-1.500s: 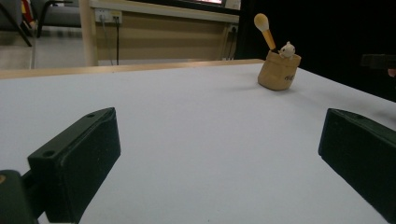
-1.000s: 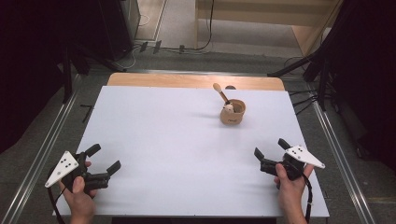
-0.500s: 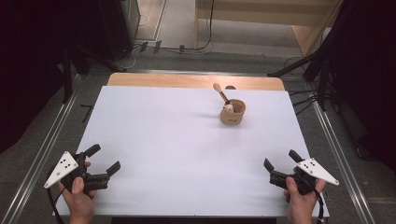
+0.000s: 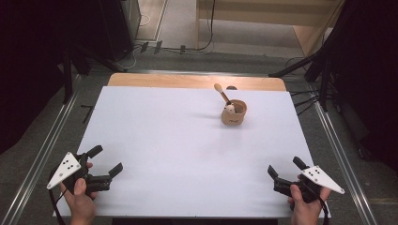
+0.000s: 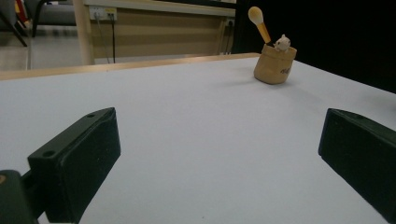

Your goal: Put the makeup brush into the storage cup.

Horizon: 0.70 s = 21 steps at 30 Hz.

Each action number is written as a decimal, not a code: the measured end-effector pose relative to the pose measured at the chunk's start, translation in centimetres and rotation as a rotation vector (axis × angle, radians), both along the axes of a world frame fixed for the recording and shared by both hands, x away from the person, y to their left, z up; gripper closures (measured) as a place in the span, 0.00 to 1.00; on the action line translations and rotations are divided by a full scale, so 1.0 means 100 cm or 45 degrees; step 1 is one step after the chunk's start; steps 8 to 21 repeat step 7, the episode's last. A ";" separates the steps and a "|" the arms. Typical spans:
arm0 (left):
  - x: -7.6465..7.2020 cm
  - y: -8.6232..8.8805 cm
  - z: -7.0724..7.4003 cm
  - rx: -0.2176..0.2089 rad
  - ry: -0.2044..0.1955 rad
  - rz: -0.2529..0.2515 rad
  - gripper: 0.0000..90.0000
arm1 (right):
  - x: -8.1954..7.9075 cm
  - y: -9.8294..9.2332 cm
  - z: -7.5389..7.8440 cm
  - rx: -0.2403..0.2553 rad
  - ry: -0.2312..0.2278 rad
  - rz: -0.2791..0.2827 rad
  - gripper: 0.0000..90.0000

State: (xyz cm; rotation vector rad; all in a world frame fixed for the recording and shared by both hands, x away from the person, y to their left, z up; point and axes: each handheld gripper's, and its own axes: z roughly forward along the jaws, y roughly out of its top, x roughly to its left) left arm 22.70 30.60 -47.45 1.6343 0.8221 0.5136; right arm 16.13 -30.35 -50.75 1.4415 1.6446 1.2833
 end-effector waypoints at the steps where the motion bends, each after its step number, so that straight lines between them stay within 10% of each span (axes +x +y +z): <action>1: 0.000 0.000 0.000 0.000 0.001 -0.005 0.00 | 0.000 0.000 0.000 -0.003 -0.005 0.001 0.00; 21: 0.001 0.000 0.000 -0.002 0.006 -0.009 0.00 | 0.000 0.000 0.000 0.000 -0.003 0.008 0.00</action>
